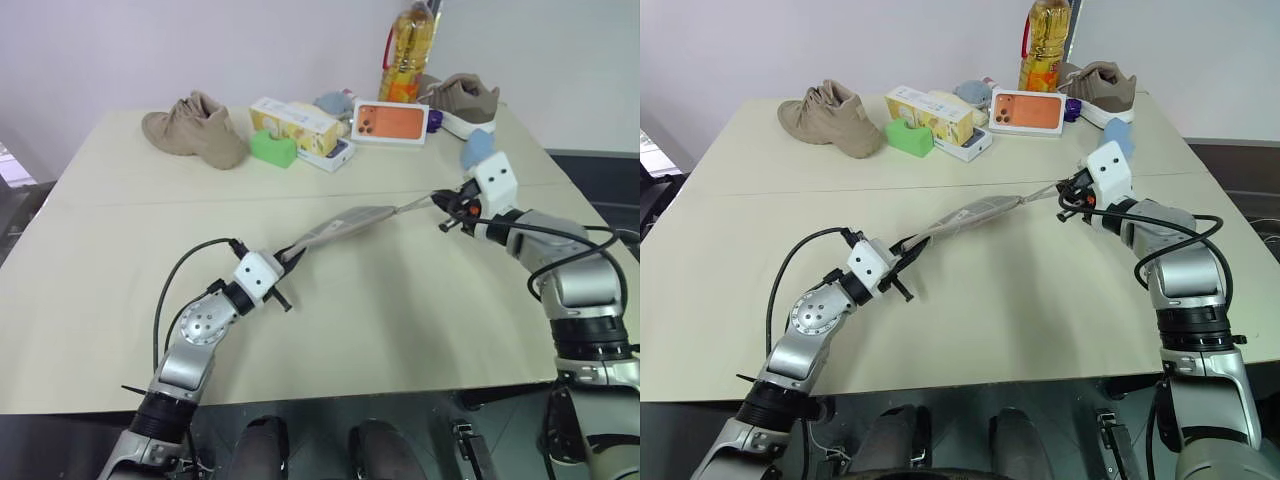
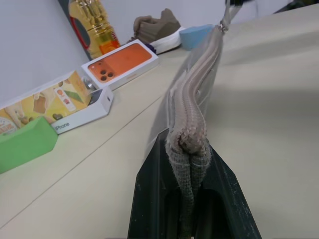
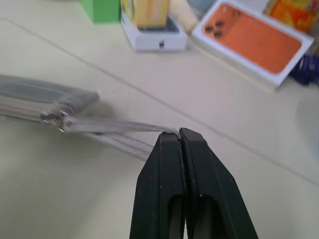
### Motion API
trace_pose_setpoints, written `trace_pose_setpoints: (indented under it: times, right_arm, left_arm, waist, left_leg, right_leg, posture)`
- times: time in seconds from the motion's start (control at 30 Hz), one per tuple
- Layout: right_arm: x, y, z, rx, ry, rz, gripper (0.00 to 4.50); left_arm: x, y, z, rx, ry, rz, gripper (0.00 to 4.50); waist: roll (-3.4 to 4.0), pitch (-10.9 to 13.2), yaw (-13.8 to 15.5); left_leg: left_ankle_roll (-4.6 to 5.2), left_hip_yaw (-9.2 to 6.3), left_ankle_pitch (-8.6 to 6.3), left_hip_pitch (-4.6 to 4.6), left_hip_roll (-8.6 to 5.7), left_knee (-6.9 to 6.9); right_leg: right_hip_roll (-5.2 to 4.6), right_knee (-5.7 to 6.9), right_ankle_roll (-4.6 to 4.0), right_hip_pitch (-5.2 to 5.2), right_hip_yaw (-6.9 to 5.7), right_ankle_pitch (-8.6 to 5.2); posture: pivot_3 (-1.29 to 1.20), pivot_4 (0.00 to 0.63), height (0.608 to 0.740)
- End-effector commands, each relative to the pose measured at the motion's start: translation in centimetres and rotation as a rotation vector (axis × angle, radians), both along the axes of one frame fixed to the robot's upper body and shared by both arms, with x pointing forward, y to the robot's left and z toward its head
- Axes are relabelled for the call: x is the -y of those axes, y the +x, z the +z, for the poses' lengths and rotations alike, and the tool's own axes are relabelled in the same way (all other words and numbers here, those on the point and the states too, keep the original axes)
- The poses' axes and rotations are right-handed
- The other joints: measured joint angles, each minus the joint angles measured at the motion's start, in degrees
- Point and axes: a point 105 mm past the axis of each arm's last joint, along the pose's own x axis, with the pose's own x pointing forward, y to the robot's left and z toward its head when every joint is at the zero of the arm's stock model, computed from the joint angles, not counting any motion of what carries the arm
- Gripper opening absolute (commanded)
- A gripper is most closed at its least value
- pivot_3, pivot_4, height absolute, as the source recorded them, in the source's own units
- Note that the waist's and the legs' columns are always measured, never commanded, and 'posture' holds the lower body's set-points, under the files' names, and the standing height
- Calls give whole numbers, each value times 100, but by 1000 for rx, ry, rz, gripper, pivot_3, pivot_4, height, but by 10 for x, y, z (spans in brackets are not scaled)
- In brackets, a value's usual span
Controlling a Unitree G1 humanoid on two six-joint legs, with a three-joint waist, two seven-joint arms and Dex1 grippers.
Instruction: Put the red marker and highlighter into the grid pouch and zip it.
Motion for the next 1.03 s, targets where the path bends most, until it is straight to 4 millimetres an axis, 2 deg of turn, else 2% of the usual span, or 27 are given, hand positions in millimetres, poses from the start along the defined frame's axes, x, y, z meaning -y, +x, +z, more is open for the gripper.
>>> trace_pose_setpoints:
  times: [0.03,0.07,0.13,0.17,0.23,0.3,0.37,0.43,0.47,0.73,0.87,1.03]
  right_arm:
    - [10,-7,14,41,-32,12,43]
    - [7,-10,13,33,-34,36,43]
    - [-5,-20,8,-9,-9,128,588]
    - [-10,-26,6,-24,-3,175,906]
    - [-17,-37,5,-42,0,246,1903]
    - [-17,-47,2,-56,-16,290,2887]
    - [-11,-54,-2,-72,-17,303,3970]
    - [-4,-57,-4,-81,12,296,3980]
    - [-2,-59,-5,-82,24,293,3980]
    - [25,-67,-28,-92,150,207,3980]
    - [26,-69,-39,-111,168,191,3980]
    - [26,-65,-44,-116,174,176,3980]
  left_arm:
    - [-24,-1,-4,-27,15,68,0]
    - [-24,-1,-5,-30,17,69,0]
    - [-28,-1,-5,-52,0,73,0]
    - [-31,-2,-5,-69,-16,75,333]
    - [-36,-2,-4,-95,-33,80,1107]
    - [-43,-5,-5,-123,-33,89,2053]
    - [-55,-11,-9,-170,-31,113,3187]
    - [-68,-18,-15,-217,-28,149,4194]
    - [-72,-20,-16,-232,-28,163,4476]
    - [-131,-43,-33,-336,-141,447,4476]
    - [-144,-52,-37,-351,-142,514,4476]
    - [-148,-56,-40,-377,-143,542,4476]
  waist:
    - [0,0,10]
    - [0,0,15]
    - [0,0,21]
    - [0,0,17]
    - [0,0,2]
    - [0,0,6]
    - [-1,1,10]
    - [-3,2,5]
    - [-3,2,4]
    - [-11,7,14]
    - [-11,7,15]
    - [-11,7,16]
  left_leg:
    - [0,-1,0,0,3,0]
    - [0,-1,0,0,5,0]
    - [1,-1,0,0,6,1]
    - [1,-1,-1,0,6,1]
    - [2,-2,-1,0,8,1]
    - [2,-3,-2,0,13,1]
    - [2,-4,-2,0,13,0]
    - [3,-3,-3,0,14,0]
    - [3,-1,-4,0,14,-1]
    - [2,-3,-4,3,14,1]
    - [2,-2,-4,4,13,1]
    - [2,0,-5,4,7,1]
  right_leg:
    - [0,0,0,1,1,0]
    - [-1,-1,0,2,1,0]
    - [-3,-1,0,2,1,0]
    - [-4,-1,0,3,1,0]
    - [-4,0,0,4,0,0]
    - [-1,0,0,4,0,0]
    - [-1,-1,0,4,-1,0]
    - [-3,-5,0,5,0,0]
    - [-5,-6,-1,6,0,0]
    - [-19,-7,-3,12,-1,-1]
    - [-23,-7,-6,12,-1,-1]
    - [-39,-8,-24,12,-3,-10]
  posture:
    - [0,150,740]
    - [0,150,740]
    - [0,150,740]
    - [0,150,740]
    - [0,150,740]
    - [0,150,740]
    - [0,150,740]
    - [0,150,740]
    - [0,150,740]
    - [0,150,740]
    - [0,150,740]
    - [0,150,740]
